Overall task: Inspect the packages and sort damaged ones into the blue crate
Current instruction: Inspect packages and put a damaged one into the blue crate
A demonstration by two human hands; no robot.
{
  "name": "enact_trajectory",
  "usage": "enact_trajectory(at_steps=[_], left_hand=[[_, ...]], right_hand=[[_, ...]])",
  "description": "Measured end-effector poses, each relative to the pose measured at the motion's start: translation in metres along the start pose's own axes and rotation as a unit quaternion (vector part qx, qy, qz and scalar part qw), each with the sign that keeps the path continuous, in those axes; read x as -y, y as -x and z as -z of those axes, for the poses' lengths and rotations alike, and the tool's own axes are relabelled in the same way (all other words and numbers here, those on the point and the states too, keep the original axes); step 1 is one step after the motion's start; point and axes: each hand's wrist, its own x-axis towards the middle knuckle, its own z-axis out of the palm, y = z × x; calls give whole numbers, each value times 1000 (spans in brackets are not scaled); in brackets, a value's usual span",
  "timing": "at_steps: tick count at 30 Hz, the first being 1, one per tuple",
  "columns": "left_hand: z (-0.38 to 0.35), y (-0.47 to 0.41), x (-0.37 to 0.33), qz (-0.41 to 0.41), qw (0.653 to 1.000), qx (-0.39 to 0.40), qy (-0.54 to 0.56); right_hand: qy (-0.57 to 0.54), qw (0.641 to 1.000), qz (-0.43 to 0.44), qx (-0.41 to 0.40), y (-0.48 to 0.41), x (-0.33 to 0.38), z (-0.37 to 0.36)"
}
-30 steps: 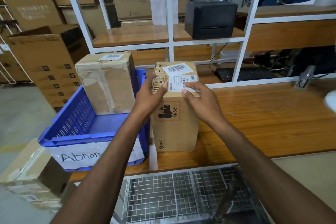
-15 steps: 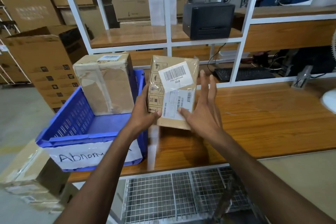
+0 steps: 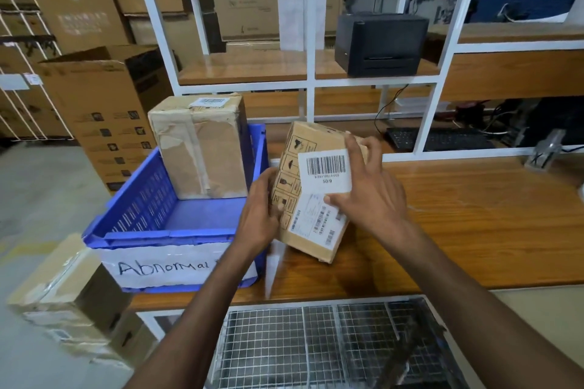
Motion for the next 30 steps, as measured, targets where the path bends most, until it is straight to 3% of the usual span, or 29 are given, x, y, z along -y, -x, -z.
enact_trajectory(at_steps=[9,19,25,30], left_hand=[[-53,13,-13,-9,999,10,40],[-60,18,-28,1,999,-15,35],[-40,-4,-49,139,989,-28,30],[-35,-18,-37,161,985,-43,44]], right_hand=[[-40,994,-104,-20,69,-16,-55],[-41,992,-103,-65,76,-33,-69],[-23,996,-63,-60,76,-14,-69],[-117,978,-135,-104,50,-6,-56]])
